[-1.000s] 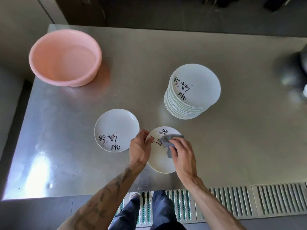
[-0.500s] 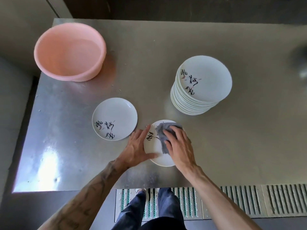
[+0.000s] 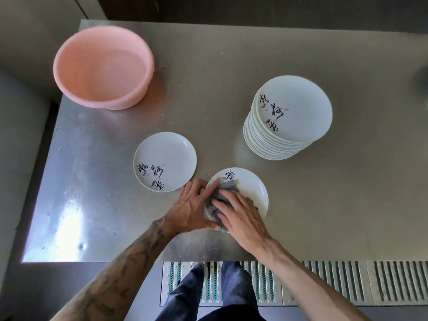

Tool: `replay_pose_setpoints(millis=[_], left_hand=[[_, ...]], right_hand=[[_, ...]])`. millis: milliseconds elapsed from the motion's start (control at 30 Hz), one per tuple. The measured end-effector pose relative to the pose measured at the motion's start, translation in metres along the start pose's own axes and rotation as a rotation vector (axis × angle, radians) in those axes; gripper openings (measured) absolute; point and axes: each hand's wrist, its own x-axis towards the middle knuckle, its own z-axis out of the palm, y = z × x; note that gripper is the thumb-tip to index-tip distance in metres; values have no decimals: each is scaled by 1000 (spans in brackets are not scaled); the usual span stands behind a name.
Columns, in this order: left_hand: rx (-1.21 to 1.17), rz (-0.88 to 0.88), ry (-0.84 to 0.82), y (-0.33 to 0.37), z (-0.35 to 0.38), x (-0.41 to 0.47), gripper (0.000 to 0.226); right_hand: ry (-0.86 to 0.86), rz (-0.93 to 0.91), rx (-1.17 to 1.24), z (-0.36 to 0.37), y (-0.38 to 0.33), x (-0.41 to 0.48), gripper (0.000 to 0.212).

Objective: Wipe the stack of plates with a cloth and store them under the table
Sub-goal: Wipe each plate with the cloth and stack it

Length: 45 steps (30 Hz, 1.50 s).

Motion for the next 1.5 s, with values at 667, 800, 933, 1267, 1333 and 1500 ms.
replay_pose_setpoints(millis=[667,800,933,1267,1333,1500], left_hand=[[-15,-51,48,8,0,3,135],[-35,-64,43,7,-1,3,136],[-63,-96,6,5,-2,6,139],[-71,-112,-10,2,2,5,141],[-85,-120,4,4,2,5,141],[-111,-129,39,8,-2,7,139]], right_hand=[[-1,67,-43,-2,-3,18,41],[-11,30,-4,-5,9,23,42],[-15,136,-82,-15,30,31,45],[54,351,-76,-9,20,-27,46],[63,376,-57,-10,21,-3,49],[-9,228,22,1,1,31,49]])
